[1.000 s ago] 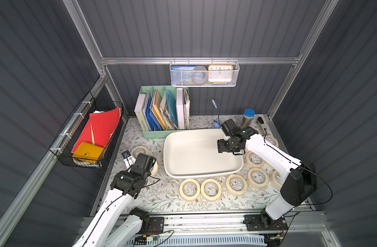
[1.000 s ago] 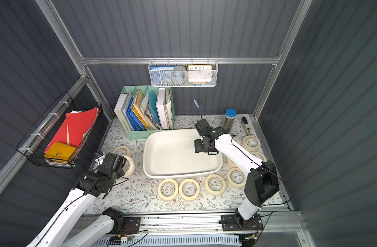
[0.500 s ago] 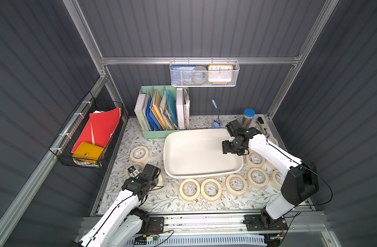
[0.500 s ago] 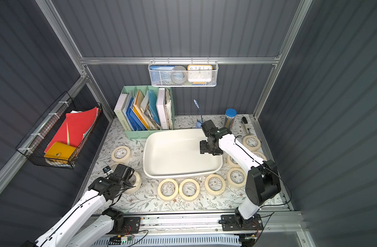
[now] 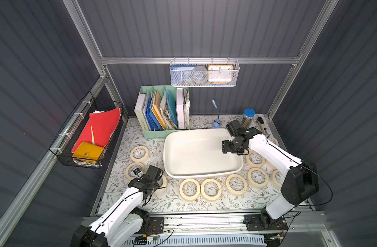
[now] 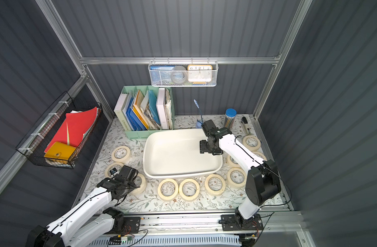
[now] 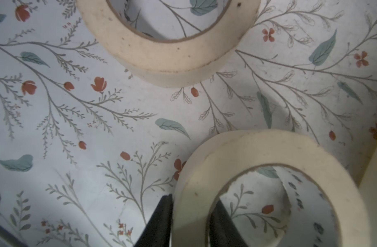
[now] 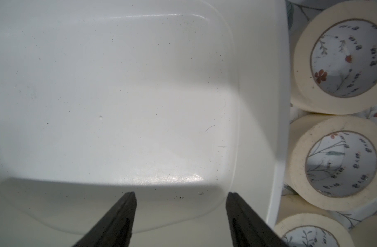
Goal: Take out the art tape in the storage box
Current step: Place the art tape at the center of the board, then reset both arms
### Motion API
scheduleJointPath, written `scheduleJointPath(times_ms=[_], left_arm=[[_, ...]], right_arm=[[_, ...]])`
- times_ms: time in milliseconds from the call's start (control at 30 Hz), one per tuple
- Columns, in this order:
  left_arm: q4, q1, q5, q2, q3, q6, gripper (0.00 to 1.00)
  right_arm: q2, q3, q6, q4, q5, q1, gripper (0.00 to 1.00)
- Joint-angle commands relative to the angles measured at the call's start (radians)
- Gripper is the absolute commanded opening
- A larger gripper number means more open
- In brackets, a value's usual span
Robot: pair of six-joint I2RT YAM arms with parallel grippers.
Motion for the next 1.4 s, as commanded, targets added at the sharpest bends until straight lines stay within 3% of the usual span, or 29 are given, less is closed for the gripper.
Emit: scheduleJointPath(times_ms=[0,267,367,467,600,733,933,1067,1200,1367], left_arm=[[0.048,0.004,0.007,0.018,0.001,0.024,0.44],[0.041,0.002,0.023,0.040,0.043,0.049,0.55],[-0.014,0.002,0.022,0.013,0.093,0.067,0.76],[-0.060,0.002,0.030,-0.057,0.156,0.110,0.99],[-0.094,0.002,-0.007,-0.090,0.305,0.217,1.00],[-0.063,0.002,-0.049,0.005,0.425,0.345,1.00],[0.239,0.005,-0.117,0.170,0.422,0.593,1.00],[0.524,0.034,-0.216,0.221,0.320,0.742,1.00],[0.724,0.164,-0.130,0.262,0.226,0.788,1.00],[0.869,0.330,0.055,0.339,0.163,0.829,1.00]], right_arm=[[-0.018,-0.017,0.006,-0.004,-0.006,-0.006,0.73],[-0.031,-0.011,0.001,-0.008,-0.005,-0.005,0.79],[-0.068,-0.017,0.010,-0.004,0.005,-0.006,0.99],[-0.143,-0.055,-0.007,0.032,0.042,-0.012,0.99],[-0.272,-0.085,-0.009,0.012,0.077,-0.050,0.99],[-0.443,-0.196,-0.081,0.092,0.222,-0.078,0.99],[-0.516,-0.341,-0.097,0.149,0.324,-0.271,0.99],[-0.542,-0.513,-0.104,0.372,0.284,-0.396,0.99],[-0.540,-0.646,-0.071,0.616,0.197,-0.510,0.99],[-0.478,-0.767,-0.136,0.900,0.238,-0.525,0.99]])
